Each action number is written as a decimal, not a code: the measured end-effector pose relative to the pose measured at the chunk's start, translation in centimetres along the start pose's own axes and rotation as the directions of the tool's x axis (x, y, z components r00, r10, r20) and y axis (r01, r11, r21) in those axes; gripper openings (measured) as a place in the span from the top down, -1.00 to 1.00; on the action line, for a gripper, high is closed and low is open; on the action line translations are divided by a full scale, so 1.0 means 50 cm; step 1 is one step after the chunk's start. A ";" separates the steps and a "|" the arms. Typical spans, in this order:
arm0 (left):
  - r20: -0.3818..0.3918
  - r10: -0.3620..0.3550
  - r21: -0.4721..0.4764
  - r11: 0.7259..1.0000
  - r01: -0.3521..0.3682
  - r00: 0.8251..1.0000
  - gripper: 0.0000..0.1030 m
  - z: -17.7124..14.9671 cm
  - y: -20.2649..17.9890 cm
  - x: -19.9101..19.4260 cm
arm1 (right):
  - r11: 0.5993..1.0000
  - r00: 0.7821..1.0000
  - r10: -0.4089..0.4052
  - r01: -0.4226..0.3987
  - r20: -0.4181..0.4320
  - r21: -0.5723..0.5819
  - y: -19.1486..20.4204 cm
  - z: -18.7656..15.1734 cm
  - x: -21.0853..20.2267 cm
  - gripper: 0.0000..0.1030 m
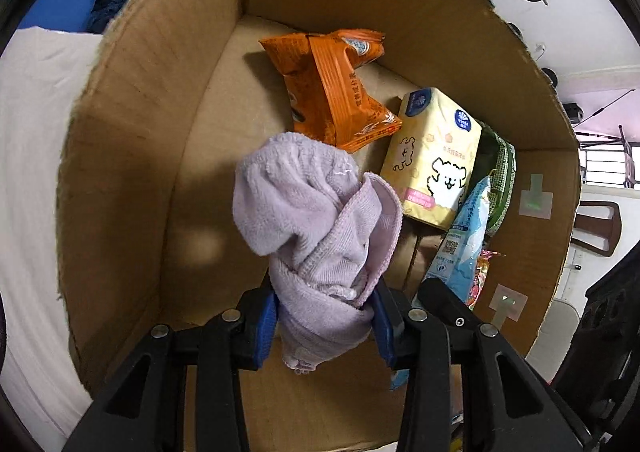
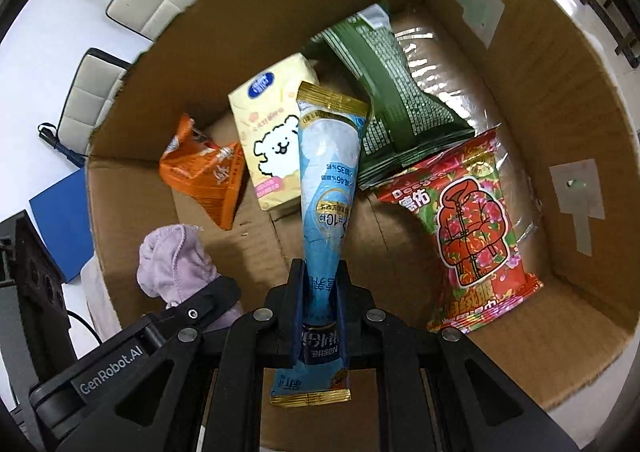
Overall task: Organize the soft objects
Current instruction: 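Carry cloth and tube snack into the box and open both grippers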
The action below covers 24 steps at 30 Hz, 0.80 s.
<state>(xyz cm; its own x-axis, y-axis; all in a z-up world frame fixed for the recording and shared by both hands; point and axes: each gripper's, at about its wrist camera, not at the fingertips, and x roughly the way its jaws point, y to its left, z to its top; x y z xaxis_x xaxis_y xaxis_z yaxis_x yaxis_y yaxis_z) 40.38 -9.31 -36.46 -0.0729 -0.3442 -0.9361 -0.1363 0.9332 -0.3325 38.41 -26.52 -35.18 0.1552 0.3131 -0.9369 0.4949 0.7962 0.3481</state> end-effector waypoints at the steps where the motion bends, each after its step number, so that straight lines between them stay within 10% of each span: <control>1: -0.010 -0.003 -0.006 1.000 0.003 1.000 0.23 0.001 0.001 0.005 | 1.000 1.000 0.007 -0.007 -0.005 0.002 0.000 0.000 0.003 0.71; 14: -0.038 0.019 -0.043 0.999 -0.021 0.999 0.20 -0.008 0.011 -0.013 | 1.000 0.996 0.030 -0.029 -0.079 0.002 -0.009 0.007 0.034 0.64; 24: 0.034 0.021 -0.028 0.999 -0.020 0.999 -0.35 -0.015 0.003 -0.065 | 1.000 0.998 0.003 -0.004 -0.060 -0.023 -0.008 -0.006 0.015 -0.12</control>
<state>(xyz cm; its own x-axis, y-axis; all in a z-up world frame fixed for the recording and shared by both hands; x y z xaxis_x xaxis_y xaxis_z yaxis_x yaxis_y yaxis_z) 39.85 -8.12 -33.37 -0.0423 -0.3209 -0.9462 -0.1620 0.9367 -0.3104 38.06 -26.45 -35.99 0.1048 0.3459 -0.9324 0.4744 0.8067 0.3525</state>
